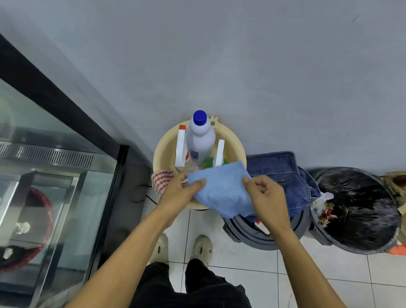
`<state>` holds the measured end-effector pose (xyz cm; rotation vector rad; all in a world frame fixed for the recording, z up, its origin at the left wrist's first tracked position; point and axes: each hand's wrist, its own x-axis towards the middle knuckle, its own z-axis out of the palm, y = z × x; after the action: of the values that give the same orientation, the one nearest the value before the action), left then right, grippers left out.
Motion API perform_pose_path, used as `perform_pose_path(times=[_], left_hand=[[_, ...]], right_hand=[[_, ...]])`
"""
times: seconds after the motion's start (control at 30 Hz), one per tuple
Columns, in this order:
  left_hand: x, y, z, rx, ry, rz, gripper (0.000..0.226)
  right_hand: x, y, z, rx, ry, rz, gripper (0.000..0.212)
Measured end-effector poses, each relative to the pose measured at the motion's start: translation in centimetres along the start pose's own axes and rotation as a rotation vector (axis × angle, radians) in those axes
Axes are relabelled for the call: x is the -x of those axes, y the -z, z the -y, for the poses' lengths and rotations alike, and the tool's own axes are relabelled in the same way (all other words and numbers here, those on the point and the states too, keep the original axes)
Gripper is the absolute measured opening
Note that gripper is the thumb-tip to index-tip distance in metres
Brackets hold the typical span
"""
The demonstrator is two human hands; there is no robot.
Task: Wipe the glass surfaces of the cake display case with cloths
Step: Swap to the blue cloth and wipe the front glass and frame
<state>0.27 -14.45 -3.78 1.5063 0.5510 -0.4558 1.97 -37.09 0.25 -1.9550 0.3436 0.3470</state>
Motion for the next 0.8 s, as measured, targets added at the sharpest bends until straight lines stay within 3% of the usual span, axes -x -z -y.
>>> perform_pose_path(times=[0.1,0.3,0.4,0.57,0.63,0.8], left_hand=[[2.2,0.7,-0.8,0.329,-0.025,-0.036,0.038],[6.7,3.0,-2.6,0.310,-0.161,-0.212,0.019],[10.8,5.0,-2.1,0.316,-0.174,-0.222,0.018],[17.6,8.6,4.6,0.306,0.047,-0.106,0.054],[20.3,10.2,7.6,0.266,0.091,-0.074,0.060],[30.0,13.7,13.4,0.311,-0.044,-0.182,0.041]], right_hand=[[1.7,0.1,2.4,-0.231,-0.004,0.086,0.021],[3.9,-1.9,6.5,-0.356,-0.084,0.300,0.021],[6.6,-2.9,6.6,-0.369,-0.107,0.397,0.020],[13.6,-5.9,3.9,-0.325,-0.118,0.417,0.037],[16.8,-7.5,2.4,-0.255,-0.102,0.440,0.035],[25.7,-11.8,-0.5,-0.242,-0.087,0.472,0.027]])
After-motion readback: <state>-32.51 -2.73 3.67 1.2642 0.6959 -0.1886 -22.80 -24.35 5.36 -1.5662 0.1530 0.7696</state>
